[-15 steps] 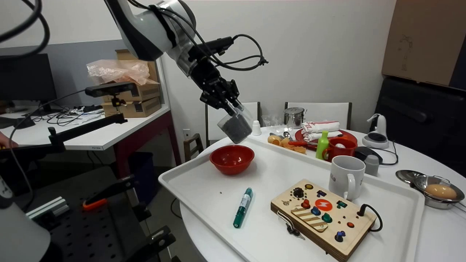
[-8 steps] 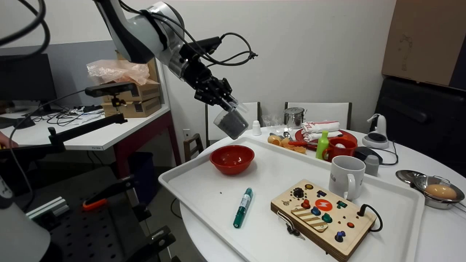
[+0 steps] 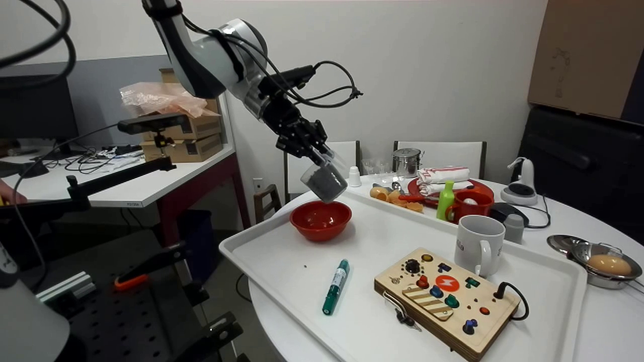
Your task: Empty the jug into the red bowl
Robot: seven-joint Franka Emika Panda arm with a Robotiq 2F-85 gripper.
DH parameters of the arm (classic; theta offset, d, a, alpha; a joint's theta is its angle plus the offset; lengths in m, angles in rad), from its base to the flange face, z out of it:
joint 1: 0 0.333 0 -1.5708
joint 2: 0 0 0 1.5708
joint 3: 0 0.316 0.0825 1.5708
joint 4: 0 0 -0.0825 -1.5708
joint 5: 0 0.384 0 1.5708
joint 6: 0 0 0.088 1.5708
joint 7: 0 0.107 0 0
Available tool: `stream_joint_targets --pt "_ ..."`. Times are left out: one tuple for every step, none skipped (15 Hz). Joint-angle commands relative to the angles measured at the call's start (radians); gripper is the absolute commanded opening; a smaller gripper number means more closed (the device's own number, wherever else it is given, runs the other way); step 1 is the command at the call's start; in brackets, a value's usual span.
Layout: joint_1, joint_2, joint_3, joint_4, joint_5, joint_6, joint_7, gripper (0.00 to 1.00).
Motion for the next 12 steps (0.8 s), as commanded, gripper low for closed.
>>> stream_joint_targets --pt "0.010 0.041 -0.007 0.048 -0.013 -0.043 0.028 0.07" --pt "0.013 0.049 -0.008 0.055 -0.019 -0.052 0.033 0.07" --pt "0.017 0.058 -0.008 0.062 -0.023 -0.062 0.036 0.07" --pt "0.021 0.066 -0.009 0.068 -0.027 -0.072 0.037 0.07" --pt "0.025 0.075 -0.010 0.074 -0.034 -0.086 0.040 0.07" --pt "0.029 0.084 -0.011 0.079 -0.039 -0.100 0.043 0.07" --pt "0.030 0.092 -0.011 0.084 -0.041 -0.110 0.045 0.07" --pt "0.032 0.100 -0.012 0.088 -0.045 -0.121 0.048 0.07" --pt "0.033 0.108 -0.011 0.095 -0.045 -0.130 0.050 0.07" --pt "0.032 0.117 -0.011 0.099 -0.045 -0.135 0.052 0.07" --pt "0.032 0.126 -0.011 0.104 -0.046 -0.138 0.055 0.07" --pt "0.032 0.136 -0.010 0.111 -0.044 -0.141 0.055 0.07"
